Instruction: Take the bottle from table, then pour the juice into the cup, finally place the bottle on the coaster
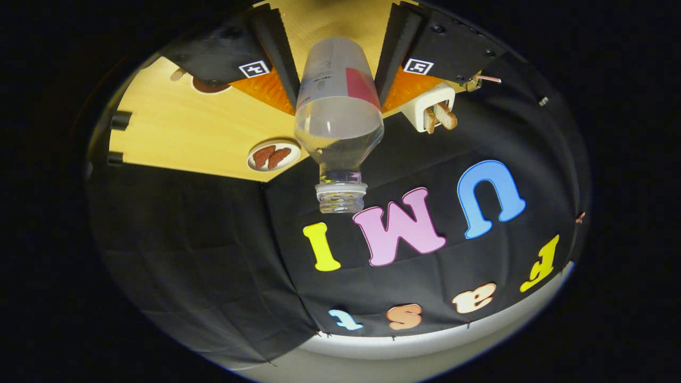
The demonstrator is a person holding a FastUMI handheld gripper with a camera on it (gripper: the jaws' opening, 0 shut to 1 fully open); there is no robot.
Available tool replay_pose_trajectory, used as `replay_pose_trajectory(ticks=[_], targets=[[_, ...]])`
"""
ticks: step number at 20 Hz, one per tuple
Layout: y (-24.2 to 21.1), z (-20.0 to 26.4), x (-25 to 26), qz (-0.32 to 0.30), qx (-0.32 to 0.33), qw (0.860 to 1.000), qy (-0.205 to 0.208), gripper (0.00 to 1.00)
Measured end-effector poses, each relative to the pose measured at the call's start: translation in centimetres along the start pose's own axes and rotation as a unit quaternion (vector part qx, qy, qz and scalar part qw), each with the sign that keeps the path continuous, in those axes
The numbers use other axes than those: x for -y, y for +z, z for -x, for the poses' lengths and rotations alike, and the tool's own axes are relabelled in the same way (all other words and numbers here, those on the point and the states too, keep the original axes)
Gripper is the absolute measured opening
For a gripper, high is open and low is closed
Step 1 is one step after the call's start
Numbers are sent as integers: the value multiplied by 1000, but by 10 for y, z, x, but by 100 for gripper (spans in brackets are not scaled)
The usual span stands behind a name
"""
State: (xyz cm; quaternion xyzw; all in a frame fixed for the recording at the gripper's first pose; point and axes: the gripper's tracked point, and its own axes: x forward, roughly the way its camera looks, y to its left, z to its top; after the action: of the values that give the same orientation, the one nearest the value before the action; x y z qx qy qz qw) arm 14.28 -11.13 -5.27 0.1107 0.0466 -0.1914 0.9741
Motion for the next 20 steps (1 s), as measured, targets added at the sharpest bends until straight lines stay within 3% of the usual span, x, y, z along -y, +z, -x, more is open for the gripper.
replay_pose_trajectory(ticks=[4,7,14,20], targets=[[15,-20,-17,108,40,993,-19,76],[17,-40,-34,155,69,985,-18,76],[-32,-97,-38,195,65,978,-42,76],[-84,-139,-29,189,41,980,-54,76]])
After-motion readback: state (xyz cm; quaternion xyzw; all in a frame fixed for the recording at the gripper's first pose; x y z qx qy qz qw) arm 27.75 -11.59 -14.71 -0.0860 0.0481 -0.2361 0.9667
